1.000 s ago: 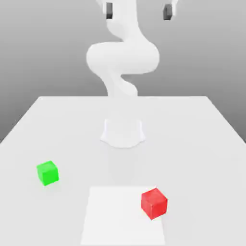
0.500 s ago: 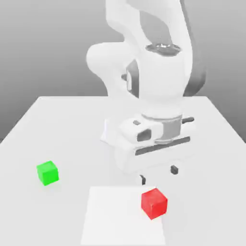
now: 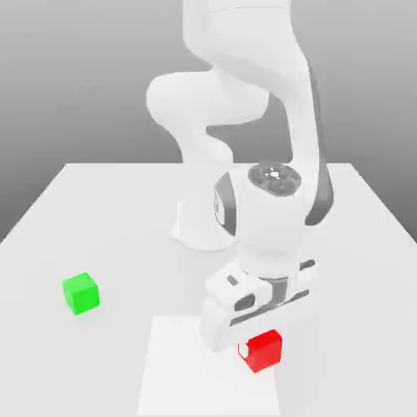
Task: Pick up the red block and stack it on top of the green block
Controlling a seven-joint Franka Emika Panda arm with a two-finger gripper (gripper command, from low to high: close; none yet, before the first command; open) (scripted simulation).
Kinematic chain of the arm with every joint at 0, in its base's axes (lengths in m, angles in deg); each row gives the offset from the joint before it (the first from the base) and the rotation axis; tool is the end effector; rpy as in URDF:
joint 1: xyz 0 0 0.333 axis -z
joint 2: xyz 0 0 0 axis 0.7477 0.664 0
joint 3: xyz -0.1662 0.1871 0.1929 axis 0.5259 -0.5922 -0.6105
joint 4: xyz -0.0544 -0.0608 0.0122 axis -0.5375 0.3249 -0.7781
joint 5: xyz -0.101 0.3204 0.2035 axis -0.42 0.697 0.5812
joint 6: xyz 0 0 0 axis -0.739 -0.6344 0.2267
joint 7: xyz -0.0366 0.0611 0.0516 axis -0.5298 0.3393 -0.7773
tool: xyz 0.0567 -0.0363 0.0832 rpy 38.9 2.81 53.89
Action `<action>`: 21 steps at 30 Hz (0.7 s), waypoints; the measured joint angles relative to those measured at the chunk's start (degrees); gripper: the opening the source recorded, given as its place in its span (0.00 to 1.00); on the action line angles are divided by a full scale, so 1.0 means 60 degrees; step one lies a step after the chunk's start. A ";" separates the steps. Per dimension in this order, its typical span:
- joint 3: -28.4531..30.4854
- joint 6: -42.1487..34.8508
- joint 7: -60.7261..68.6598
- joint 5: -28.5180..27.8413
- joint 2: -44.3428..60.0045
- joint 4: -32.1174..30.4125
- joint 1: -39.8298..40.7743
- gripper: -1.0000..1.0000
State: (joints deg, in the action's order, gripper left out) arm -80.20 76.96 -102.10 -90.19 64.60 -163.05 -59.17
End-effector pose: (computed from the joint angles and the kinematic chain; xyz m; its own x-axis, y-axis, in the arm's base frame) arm 0.3962 0.0836 0.1630 0.9609 -0.2768 0.0001 -0.2768 -0.9609 0.0009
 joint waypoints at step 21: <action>0.2476 -0.2138 -0.5932 -0.1075 -0.3806 -0.1589 0.5689 0.00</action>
State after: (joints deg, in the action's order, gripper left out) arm -65.34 64.14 -137.70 -96.64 41.76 -172.58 -25.03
